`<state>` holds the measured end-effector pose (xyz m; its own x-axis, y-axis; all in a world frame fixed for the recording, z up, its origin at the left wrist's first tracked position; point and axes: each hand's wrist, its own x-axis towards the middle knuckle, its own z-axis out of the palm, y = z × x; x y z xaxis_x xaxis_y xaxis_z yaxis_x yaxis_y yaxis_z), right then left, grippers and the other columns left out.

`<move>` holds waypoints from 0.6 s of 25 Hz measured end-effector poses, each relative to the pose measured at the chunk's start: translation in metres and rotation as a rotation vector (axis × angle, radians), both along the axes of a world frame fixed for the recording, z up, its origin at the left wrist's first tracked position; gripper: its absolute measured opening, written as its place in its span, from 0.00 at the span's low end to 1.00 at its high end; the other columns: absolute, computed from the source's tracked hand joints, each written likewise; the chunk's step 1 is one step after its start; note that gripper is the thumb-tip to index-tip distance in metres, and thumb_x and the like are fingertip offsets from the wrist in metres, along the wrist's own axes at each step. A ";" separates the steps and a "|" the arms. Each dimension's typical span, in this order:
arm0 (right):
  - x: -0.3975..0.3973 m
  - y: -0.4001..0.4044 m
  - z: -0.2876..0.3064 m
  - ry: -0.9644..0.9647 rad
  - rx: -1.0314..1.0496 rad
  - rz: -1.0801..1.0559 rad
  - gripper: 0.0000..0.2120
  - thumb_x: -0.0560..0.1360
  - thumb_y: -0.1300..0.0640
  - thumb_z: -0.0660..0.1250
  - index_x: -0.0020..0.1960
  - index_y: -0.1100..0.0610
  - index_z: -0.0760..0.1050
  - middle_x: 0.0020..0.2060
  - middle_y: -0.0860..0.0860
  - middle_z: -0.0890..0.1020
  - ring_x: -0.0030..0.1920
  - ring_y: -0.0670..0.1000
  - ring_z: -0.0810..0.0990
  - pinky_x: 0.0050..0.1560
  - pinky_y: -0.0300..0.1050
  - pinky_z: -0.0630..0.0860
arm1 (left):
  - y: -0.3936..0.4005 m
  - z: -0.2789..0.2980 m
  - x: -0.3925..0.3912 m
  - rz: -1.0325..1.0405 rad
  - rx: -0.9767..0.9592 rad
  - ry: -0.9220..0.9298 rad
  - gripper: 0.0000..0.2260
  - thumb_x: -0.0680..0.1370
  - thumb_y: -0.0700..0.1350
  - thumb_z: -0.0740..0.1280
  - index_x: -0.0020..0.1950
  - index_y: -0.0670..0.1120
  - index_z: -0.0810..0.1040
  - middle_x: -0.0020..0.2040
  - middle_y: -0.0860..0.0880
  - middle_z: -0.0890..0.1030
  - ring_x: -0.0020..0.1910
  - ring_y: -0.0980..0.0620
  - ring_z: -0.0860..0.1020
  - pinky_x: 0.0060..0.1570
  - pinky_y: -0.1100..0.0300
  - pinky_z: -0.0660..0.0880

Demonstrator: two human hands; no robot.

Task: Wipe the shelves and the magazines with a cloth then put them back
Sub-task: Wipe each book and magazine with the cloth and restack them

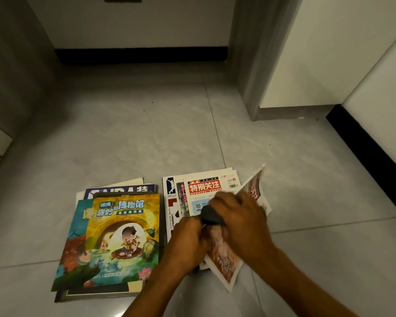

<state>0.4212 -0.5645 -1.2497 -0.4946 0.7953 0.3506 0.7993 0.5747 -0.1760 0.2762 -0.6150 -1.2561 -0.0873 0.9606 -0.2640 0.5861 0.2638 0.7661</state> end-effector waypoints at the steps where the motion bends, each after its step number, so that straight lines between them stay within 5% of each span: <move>1: 0.000 -0.012 -0.010 -0.001 -0.009 0.072 0.20 0.67 0.51 0.75 0.58 0.51 0.78 0.56 0.50 0.81 0.51 0.56 0.79 0.46 0.53 0.80 | 0.001 0.000 -0.001 -0.007 -0.036 0.004 0.15 0.79 0.45 0.65 0.65 0.52 0.75 0.61 0.51 0.79 0.57 0.52 0.78 0.60 0.56 0.76; 3: 0.016 0.008 -0.021 -0.008 -0.122 0.100 0.18 0.70 0.50 0.69 0.60 0.50 0.76 0.57 0.48 0.79 0.51 0.55 0.78 0.48 0.50 0.78 | -0.005 -0.002 -0.002 -0.022 -0.042 -0.006 0.15 0.79 0.42 0.64 0.65 0.51 0.76 0.64 0.51 0.78 0.61 0.50 0.76 0.61 0.57 0.74; 7: 0.045 0.039 -0.030 0.083 -0.184 -0.261 0.14 0.73 0.56 0.68 0.59 0.48 0.76 0.58 0.48 0.78 0.47 0.55 0.76 0.43 0.49 0.75 | -0.012 -0.004 0.003 -0.015 -0.016 -0.063 0.12 0.80 0.41 0.62 0.61 0.52 0.79 0.62 0.55 0.78 0.61 0.53 0.75 0.60 0.59 0.71; 9: 0.015 0.002 -0.034 0.096 -0.137 -0.109 0.21 0.70 0.54 0.72 0.62 0.50 0.75 0.61 0.50 0.78 0.53 0.56 0.77 0.48 0.50 0.78 | -0.013 -0.010 0.004 0.070 -0.044 -0.135 0.11 0.79 0.40 0.64 0.57 0.53 0.79 0.55 0.56 0.78 0.58 0.54 0.76 0.57 0.62 0.71; 12: -0.002 -0.046 -0.044 0.107 -0.194 0.199 0.24 0.71 0.44 0.65 0.67 0.46 0.69 0.65 0.47 0.76 0.58 0.50 0.76 0.54 0.45 0.76 | -0.021 -0.029 0.002 0.247 -0.099 -0.273 0.12 0.77 0.36 0.66 0.50 0.53 0.78 0.51 0.53 0.80 0.57 0.48 0.78 0.57 0.57 0.75; 15: 0.028 -0.054 -0.053 0.532 -0.445 -0.320 0.22 0.76 0.50 0.66 0.67 0.38 0.65 0.64 0.42 0.74 0.62 0.46 0.74 0.62 0.48 0.74 | -0.024 -0.036 0.005 0.523 -0.108 -0.480 0.10 0.78 0.37 0.64 0.46 0.50 0.80 0.48 0.49 0.82 0.49 0.46 0.80 0.47 0.51 0.79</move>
